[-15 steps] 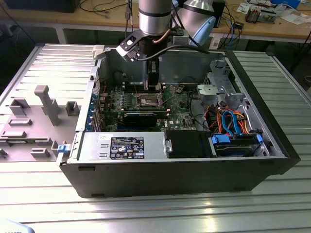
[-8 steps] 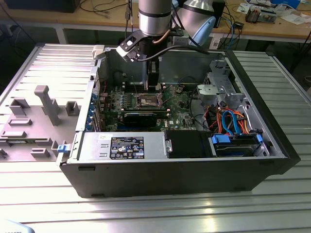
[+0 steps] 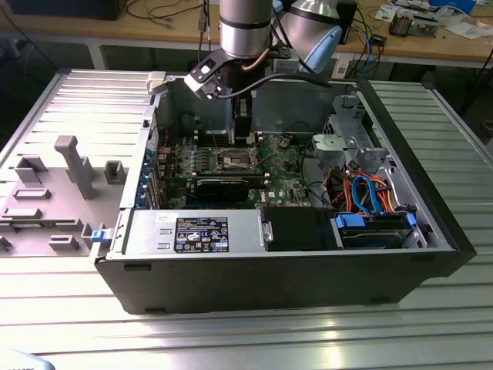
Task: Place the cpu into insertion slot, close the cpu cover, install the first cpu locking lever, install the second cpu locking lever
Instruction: 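Place the cpu into insertion slot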
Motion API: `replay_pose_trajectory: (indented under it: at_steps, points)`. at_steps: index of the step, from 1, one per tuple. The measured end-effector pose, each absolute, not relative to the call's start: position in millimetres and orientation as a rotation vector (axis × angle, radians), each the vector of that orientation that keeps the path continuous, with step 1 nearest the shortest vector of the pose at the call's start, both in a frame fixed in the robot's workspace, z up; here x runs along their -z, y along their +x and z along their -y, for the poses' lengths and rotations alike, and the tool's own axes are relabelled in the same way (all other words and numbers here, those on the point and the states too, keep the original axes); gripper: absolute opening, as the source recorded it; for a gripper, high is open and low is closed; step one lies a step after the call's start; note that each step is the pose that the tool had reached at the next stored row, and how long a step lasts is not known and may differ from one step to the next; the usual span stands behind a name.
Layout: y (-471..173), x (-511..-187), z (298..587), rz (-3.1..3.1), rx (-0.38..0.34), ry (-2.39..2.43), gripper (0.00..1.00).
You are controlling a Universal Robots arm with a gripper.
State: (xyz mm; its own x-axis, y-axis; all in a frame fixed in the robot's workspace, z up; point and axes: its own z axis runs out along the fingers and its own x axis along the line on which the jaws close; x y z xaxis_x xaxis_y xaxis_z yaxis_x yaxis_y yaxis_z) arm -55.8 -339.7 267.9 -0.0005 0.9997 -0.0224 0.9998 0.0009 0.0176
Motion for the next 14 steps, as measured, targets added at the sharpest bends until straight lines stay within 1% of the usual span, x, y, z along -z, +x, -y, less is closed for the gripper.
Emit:
replay_pose_trajectory:
  at_steps: [14]
  points:
    - [-56.8,-264.2,339.7,-2.202,0.005,2.201,0.55]
